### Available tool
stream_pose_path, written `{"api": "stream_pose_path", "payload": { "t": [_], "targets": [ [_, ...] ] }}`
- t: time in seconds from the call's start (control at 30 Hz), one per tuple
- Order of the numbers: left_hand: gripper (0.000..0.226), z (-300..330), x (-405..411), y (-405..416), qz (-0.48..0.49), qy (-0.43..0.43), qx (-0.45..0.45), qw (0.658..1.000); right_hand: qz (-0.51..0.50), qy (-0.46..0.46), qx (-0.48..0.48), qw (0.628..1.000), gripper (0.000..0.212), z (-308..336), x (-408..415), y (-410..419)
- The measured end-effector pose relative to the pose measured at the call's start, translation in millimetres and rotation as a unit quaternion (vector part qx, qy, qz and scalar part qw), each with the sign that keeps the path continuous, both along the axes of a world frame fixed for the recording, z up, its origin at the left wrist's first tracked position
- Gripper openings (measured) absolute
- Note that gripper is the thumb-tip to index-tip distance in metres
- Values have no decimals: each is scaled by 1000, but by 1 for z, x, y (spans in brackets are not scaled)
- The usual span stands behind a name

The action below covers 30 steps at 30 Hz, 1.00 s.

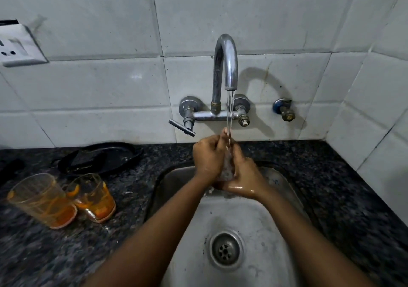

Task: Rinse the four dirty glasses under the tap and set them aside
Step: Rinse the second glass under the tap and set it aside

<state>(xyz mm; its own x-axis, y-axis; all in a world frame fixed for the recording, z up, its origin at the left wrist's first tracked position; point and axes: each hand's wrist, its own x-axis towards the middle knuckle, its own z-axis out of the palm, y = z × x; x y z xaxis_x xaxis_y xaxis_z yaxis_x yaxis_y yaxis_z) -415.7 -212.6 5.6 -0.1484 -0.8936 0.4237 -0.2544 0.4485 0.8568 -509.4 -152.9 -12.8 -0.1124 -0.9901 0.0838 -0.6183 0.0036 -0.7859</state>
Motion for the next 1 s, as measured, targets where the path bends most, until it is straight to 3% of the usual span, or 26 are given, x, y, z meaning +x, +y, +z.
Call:
{"api": "stream_pose_path", "payload": {
  "t": [0.03,0.1,0.13,0.2,0.27,0.37,0.43,0.5,0.6,0.7,0.8,0.9,1.0],
  "targets": [
    [49,0,3,0,-31,51,43,997,28,-121,41,991,108,-1,-6,2],
    [51,0,9,2,-93,153,127,976,59,-340,144,927,94,-4,-15,5],
    [51,-1,11,4,-107,174,146,968,68,-393,180,899,90,-5,-17,6],
    [51,0,14,4,-111,185,162,963,90,-396,186,895,77,-6,-18,5],
    [50,6,16,2,-102,215,176,955,99,-337,130,927,62,-6,-18,2],
    [46,16,25,-10,-30,258,194,946,65,-259,32,963,72,-12,-12,-4],
    [41,13,36,-25,36,206,221,953,20,-251,-1,968,77,-17,-6,-8],
    [39,5,47,-40,35,106,278,954,2,-203,-14,979,78,-11,-5,-11],
    [49,0,55,-58,20,3,308,951,20,1,29,999,78,15,-10,-17],
    [56,4,51,-71,75,-36,235,968,53,242,121,961,77,39,-9,-23],
    [49,5,46,-75,84,-77,205,972,93,378,156,908,71,49,-2,-28],
    [48,8,48,-67,91,-132,170,972,110,422,158,886,68,50,4,-32],
    [46,15,48,-61,144,-285,73,945,97,370,139,913,66,48,8,-33]
  ]
}}
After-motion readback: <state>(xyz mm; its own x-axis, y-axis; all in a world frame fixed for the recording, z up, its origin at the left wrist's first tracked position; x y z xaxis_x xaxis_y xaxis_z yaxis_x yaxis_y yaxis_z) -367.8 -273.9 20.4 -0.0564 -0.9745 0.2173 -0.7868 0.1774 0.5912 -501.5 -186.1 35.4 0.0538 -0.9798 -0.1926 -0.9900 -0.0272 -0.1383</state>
